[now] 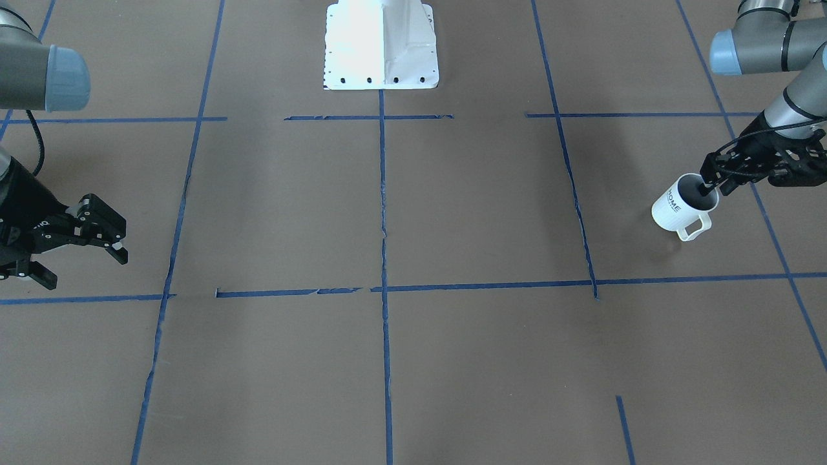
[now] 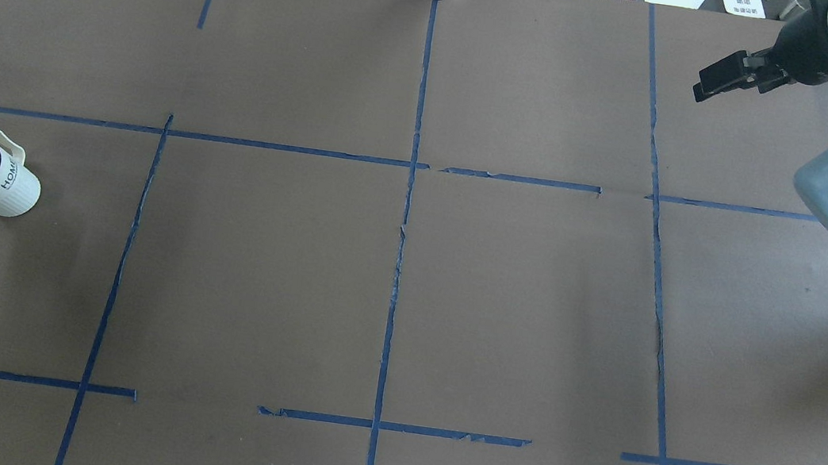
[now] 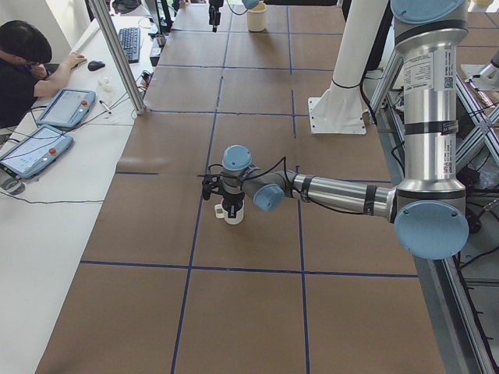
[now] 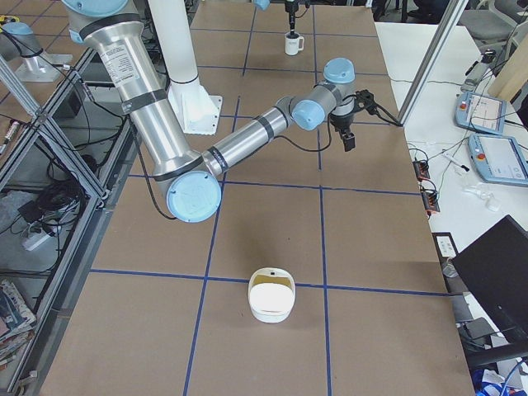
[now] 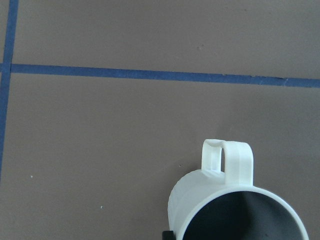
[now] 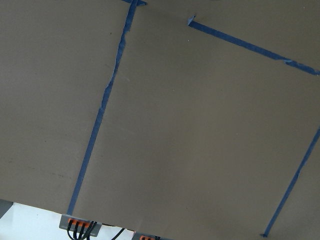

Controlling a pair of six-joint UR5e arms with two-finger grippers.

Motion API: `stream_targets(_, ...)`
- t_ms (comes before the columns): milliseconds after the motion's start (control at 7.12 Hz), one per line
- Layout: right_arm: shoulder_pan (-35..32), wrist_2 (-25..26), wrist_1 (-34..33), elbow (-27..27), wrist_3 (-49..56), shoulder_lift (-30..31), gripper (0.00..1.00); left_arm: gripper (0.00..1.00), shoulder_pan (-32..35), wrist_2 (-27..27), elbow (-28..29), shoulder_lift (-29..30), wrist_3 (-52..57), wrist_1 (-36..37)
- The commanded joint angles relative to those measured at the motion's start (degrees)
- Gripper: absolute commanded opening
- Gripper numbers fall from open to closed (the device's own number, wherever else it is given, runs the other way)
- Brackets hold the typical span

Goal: Left arm hands cup to right arm to dump lemon

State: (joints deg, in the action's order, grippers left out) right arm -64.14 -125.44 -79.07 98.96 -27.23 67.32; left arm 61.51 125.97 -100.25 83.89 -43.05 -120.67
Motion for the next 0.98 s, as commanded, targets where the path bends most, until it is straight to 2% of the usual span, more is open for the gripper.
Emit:
stream_targets(0, -2.46, -0.16, -0.29, -0.17, 5.67, 3.15, 1.00, 1.00, 5.59, 2.24, -0.65, -0.65, 12.55, 4.96)
stream_targets(281, -7.55, -3.91, -1.16, -0.35, 11.03, 6.49, 1.00, 1.00, 18.67, 5.59, -2.13, -1.01, 37.30, 19.25)
stream_targets(421, -9.84, -4.90, -5.35, 0.00, 15.41, 7.37, 1.00, 1.00, 23.35, 5.60, -2.49, -1.53, 48.13, 26.29)
stream_targets(561, -10.39, -4.90, -9.57, -0.17, 19.54, 9.30, 1.00, 1.00, 25.48, 5.69, -1.54, -2.23, 52.24, 31.23)
stream_targets(842, -11.09, -4.91, -11.28, -0.44, 20.37, 18.58, 1.00, 1.00, 25.50, 5.69, -0.39, -3.20, 52.20, 31.46)
